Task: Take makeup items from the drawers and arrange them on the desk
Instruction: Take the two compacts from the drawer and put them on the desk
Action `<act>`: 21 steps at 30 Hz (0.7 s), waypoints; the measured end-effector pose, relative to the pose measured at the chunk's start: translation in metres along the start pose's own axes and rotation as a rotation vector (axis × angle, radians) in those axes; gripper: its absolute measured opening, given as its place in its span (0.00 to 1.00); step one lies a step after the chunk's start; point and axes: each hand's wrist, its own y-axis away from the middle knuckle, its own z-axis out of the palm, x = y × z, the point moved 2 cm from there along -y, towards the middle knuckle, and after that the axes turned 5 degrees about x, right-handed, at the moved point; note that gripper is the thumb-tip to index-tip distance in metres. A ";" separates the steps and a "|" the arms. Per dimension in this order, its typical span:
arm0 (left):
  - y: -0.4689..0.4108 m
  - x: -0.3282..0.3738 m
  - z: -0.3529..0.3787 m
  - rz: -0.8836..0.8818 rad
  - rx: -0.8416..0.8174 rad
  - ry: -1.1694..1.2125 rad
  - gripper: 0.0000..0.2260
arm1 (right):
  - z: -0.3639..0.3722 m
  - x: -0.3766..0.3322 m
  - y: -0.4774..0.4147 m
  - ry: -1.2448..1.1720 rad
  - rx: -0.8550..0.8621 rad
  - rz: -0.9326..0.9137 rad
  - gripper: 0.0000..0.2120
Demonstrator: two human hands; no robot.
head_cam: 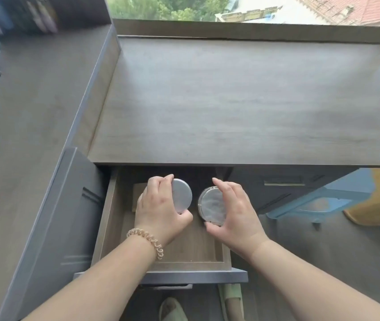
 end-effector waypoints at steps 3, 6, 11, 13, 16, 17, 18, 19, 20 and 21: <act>-0.016 0.055 -0.003 0.104 0.021 0.041 0.39 | -0.053 0.017 0.005 0.023 0.092 -0.006 0.40; -0.027 0.120 -0.002 0.185 0.057 0.045 0.39 | -0.111 0.047 0.002 0.060 0.161 -0.016 0.43; -0.036 0.231 0.017 0.277 0.100 0.028 0.38 | -0.208 0.105 0.000 0.065 0.242 -0.009 0.44; -0.036 0.281 0.037 0.271 0.088 0.033 0.38 | -0.247 0.141 0.003 0.073 0.241 -0.007 0.42; -0.030 0.357 0.074 0.214 0.065 0.073 0.37 | -0.307 0.203 0.007 0.103 0.225 0.016 0.41; -0.029 0.373 0.083 0.194 0.052 0.098 0.37 | -0.321 0.219 0.008 0.127 0.219 0.018 0.41; -0.027 0.393 0.094 0.186 0.038 0.118 0.36 | -0.337 0.237 0.009 0.146 0.212 0.021 0.40; -0.026 0.413 0.105 0.188 0.022 0.136 0.36 | -0.354 0.254 0.010 0.159 0.210 0.024 0.40; -0.026 0.427 0.113 0.190 0.004 0.153 0.35 | -0.365 0.267 0.009 0.167 0.212 0.024 0.39; -0.028 0.442 0.119 0.190 -0.010 0.168 0.35 | -0.376 0.280 0.007 0.169 0.208 0.031 0.38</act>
